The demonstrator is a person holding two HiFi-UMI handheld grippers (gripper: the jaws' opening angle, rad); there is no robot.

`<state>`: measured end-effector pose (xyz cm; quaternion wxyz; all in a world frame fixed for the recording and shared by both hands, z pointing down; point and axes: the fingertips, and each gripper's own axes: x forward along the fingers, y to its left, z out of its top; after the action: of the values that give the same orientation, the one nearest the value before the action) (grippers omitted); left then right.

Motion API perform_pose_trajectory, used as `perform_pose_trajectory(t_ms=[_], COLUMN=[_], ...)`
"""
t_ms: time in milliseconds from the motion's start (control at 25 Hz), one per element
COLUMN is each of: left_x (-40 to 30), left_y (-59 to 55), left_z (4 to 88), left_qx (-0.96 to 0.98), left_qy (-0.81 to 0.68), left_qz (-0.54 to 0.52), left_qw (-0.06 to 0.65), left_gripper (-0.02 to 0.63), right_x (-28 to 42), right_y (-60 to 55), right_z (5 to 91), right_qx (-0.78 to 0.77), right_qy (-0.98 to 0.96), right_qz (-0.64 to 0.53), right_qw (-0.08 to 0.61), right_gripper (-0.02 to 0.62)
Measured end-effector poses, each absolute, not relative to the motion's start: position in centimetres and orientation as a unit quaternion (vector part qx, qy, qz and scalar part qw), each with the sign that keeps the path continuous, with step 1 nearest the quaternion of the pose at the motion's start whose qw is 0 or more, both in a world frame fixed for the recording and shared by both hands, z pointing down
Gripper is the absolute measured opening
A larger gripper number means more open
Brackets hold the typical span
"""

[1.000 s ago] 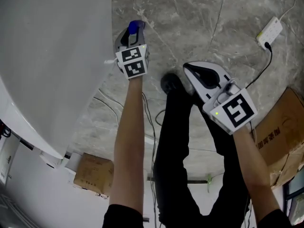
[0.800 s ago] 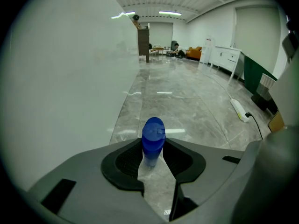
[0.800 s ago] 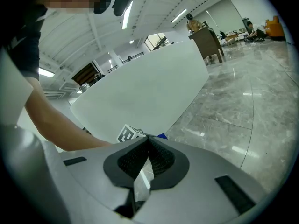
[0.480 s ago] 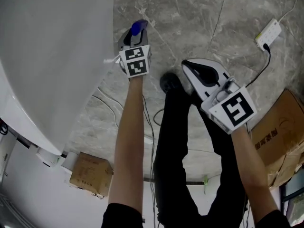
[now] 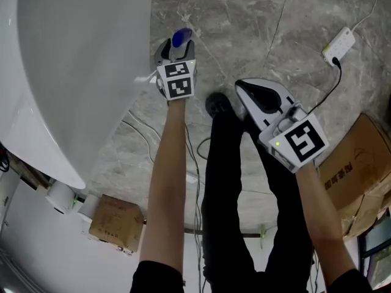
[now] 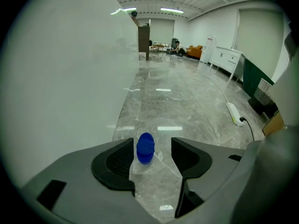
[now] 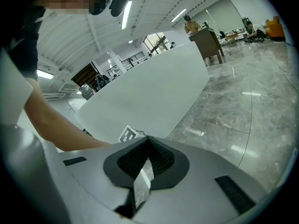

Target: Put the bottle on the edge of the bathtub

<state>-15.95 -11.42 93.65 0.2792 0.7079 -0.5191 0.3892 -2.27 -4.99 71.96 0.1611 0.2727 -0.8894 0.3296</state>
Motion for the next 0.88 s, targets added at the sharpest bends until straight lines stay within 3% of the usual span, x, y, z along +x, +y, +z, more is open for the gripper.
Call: perform_pose_trajectory(t_ms=[480, 880], left_x=[-15.1, -13.7], left_y=[-8.0, -6.0], left_z=[81.4, 65.4], left_qx=[0.695, 0.716], left_qy=[-0.521, -0.521], left_qz=[0.38, 0.355], left_qw=[0.317, 0.299], left_gripper=[0.254, 0.176], right_x=[-1.8, -1.8], right_y=[-6.1, -3.8], right_z=[61.6, 48.4], right_qx=[0.269, 0.256], right_qy=[-0.894, -0.895], right_qz=[0.3, 0.287], right_qw=[0.198, 0.227], right_gripper=[0.011, 0.011])
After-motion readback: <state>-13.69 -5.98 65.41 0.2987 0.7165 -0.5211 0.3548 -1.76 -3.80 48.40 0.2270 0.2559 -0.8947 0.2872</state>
